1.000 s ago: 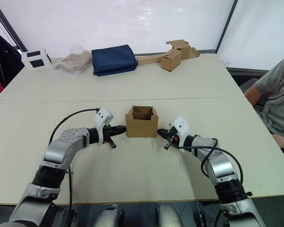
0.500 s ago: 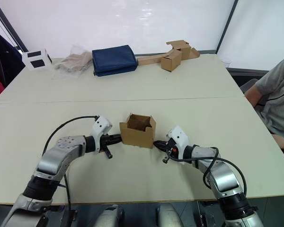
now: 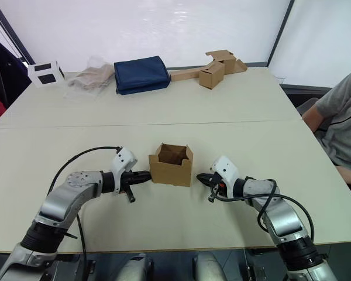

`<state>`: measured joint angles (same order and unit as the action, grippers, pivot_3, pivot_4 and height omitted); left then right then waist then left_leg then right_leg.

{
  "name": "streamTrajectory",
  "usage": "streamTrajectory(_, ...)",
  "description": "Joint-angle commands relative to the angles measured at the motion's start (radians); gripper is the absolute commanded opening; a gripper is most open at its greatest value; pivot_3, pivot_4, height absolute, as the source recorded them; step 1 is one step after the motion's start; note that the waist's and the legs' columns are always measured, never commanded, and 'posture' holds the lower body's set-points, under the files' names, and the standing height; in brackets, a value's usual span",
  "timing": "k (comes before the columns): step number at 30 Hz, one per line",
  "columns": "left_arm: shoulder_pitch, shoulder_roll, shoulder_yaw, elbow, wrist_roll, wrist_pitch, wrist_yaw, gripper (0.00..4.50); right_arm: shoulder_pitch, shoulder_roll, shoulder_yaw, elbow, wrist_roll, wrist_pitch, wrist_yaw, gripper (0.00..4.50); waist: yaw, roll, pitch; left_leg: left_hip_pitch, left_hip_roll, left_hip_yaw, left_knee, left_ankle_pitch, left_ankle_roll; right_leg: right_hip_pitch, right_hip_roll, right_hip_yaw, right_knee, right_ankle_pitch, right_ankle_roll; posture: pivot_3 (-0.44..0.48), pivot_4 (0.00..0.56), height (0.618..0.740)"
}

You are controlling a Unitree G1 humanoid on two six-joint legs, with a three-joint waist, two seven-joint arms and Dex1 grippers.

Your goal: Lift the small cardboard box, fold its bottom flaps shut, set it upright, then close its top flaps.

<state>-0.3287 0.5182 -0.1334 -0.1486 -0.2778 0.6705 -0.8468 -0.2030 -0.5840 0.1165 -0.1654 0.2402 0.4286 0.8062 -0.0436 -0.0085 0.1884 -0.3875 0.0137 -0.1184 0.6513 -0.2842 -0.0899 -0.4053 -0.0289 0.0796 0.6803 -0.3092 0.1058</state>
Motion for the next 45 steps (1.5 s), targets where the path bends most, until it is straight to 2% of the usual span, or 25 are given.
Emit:
streamTrajectory(1, 0.021, 0.061, 0.027, -0.022, -0.026, 0.012, -0.041, 0.04, 0.012, -0.044, -0.031, -0.040, -0.002, -0.008, 0.018, 0.00, 0.000, 0.000, 0.000, 0.000, 0.000, 0.000, 0.000, 0.000, 0.000, 0.000, 0.000, 0.000, 0.000, 0.000, 0.000, 0.000, 0.150, 0.740)
streamTrajectory(5, 0.006, 0.145, 0.074, -0.024, -0.075, 0.008, -0.106, 0.04, 0.004, -0.067, -0.133, -0.072, 0.074, 0.027, 0.011, 0.00, 0.000, 0.000, 0.000, 0.000, 0.000, 0.000, -0.001, 0.000, 0.000, 0.000, 0.000, 0.000, 0.000, 0.000, 0.000, 0.000, 0.150, 0.740)
streamTrajectory(10, -0.165, 0.158, 0.149, 0.028, -0.189, 0.076, -0.159, 0.04, -0.107, -0.043, -0.233, -0.130, 0.248, 0.135, 0.019, 0.00, 0.003, -0.001, 0.001, -0.001, 0.000, 0.000, 0.000, 0.000, 0.000, 0.000, 0.000, -0.001, 0.000, 0.000, 0.000, 0.000, 0.150, 0.740)
streamTrajectory(13, -0.252, 0.164, 0.106, 0.094, -0.126, -0.011, -0.174, 0.04, -0.162, -0.044, -0.192, -0.145, 0.248, 0.156, 0.022, 0.00, 0.002, 0.000, 0.000, -0.001, 0.000, 0.000, 0.000, 0.000, 0.000, 0.000, 0.000, -0.001, -0.001, 0.000, 0.000, 0.000, 0.150, 0.740)
streamTrajectory(16, -0.310, 0.156, 0.085, 0.127, -0.126, -0.032, -0.204, 0.04, -0.199, -0.040, -0.145, -0.176, 0.240, 0.168, 0.015, 0.00, -0.003, 0.000, 0.001, -0.001, 0.000, 0.000, -0.001, 0.000, 0.001, 0.000, 0.000, -0.001, -0.003, 0.000, 0.000, 0.000, 0.150, 0.740)
streamTrajectory(22, -0.351, 0.121, 0.033, 0.145, -0.120, -0.065, -0.243, 0.04, -0.224, -0.052, -0.082, -0.183, 0.210, 0.169, 0.020, 0.00, 0.000, 0.000, 0.001, -0.001, 0.000, 0.000, -0.001, 0.000, 0.001, -0.001, 0.000, -0.001, -0.002, 0.000, 0.000, 0.000, 0.150, 0.740)
streamTrajectory(32, -0.334, 0.063, -0.036, 0.171, -0.078, -0.140, -0.258, 0.04, -0.228, -0.063, -0.040, -0.161, 0.174, 0.153, 0.046, 0.00, -0.001, 0.000, 0.001, -0.002, 0.000, 0.000, 0.000, 0.000, 0.001, -0.001, 0.000, -0.001, -0.002, 0.000, 0.000, 0.000, 0.150, 0.740)
streamTrajectory(45, -0.304, 0.037, -0.062, 0.194, -0.029, -0.191, -0.252, 0.04, -0.247, -0.048, 0.057, -0.067, 0.065, 0.088, 0.074, 0.00, -0.001, 0.000, 0.001, -0.002, 0.000, 0.000, 0.000, 0.000, 0.001, -0.001, 0.000, -0.001, -0.002, 0.000, 0.000, 0.000, 0.150, 0.740)
